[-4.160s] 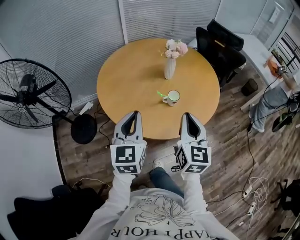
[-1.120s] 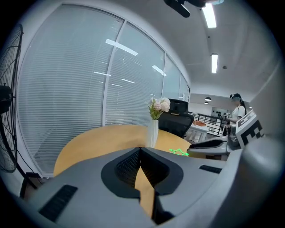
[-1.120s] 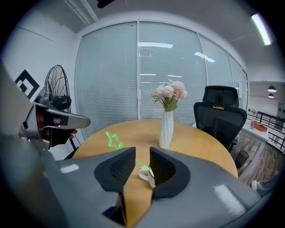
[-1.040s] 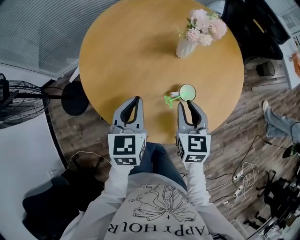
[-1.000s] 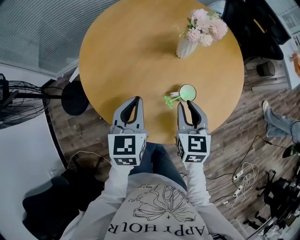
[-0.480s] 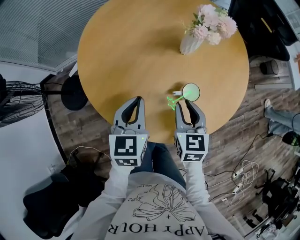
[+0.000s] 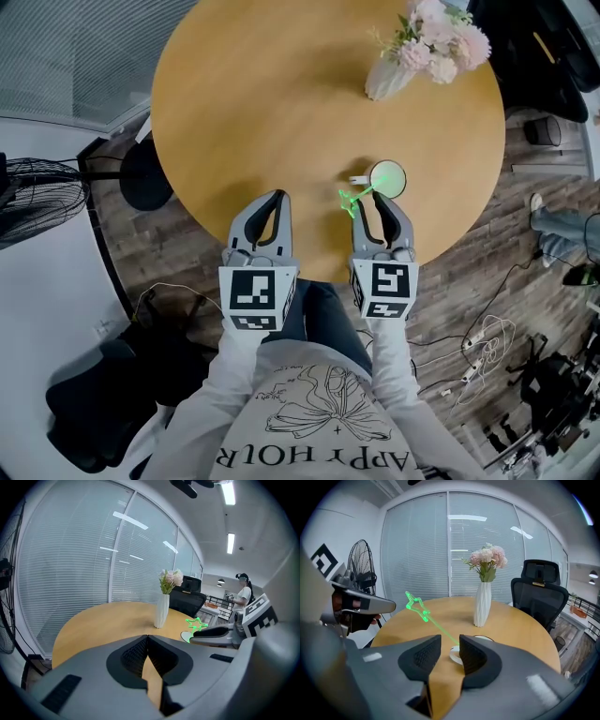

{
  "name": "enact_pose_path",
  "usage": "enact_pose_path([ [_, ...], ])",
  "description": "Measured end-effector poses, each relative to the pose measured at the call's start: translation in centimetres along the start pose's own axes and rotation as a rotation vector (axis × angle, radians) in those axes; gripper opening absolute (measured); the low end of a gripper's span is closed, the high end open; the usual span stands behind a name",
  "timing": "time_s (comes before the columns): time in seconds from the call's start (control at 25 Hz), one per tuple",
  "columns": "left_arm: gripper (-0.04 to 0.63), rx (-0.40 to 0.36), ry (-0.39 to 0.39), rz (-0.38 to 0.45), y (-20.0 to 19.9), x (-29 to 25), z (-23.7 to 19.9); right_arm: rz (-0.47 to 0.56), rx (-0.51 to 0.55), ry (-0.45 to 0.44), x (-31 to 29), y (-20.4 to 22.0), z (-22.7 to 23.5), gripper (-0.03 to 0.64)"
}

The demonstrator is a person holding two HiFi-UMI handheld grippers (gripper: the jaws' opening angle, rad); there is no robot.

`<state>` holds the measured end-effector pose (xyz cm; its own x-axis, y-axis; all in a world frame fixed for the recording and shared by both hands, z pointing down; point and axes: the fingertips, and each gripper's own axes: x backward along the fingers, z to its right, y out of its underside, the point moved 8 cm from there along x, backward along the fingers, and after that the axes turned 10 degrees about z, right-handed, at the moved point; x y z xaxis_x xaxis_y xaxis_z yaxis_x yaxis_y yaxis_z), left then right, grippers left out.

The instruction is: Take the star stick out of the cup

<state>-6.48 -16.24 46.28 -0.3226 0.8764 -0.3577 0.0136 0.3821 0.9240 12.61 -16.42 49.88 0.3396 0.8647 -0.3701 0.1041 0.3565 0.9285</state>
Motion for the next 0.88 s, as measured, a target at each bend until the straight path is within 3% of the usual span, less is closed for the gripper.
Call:
enact_pose_path([
  [0.88,0.006,0.006,0.006,-0.004,-0.1,-0.9,-0.7,0.007,0.018,0.011,-1.5,-0.4,-0.5,0.137],
])
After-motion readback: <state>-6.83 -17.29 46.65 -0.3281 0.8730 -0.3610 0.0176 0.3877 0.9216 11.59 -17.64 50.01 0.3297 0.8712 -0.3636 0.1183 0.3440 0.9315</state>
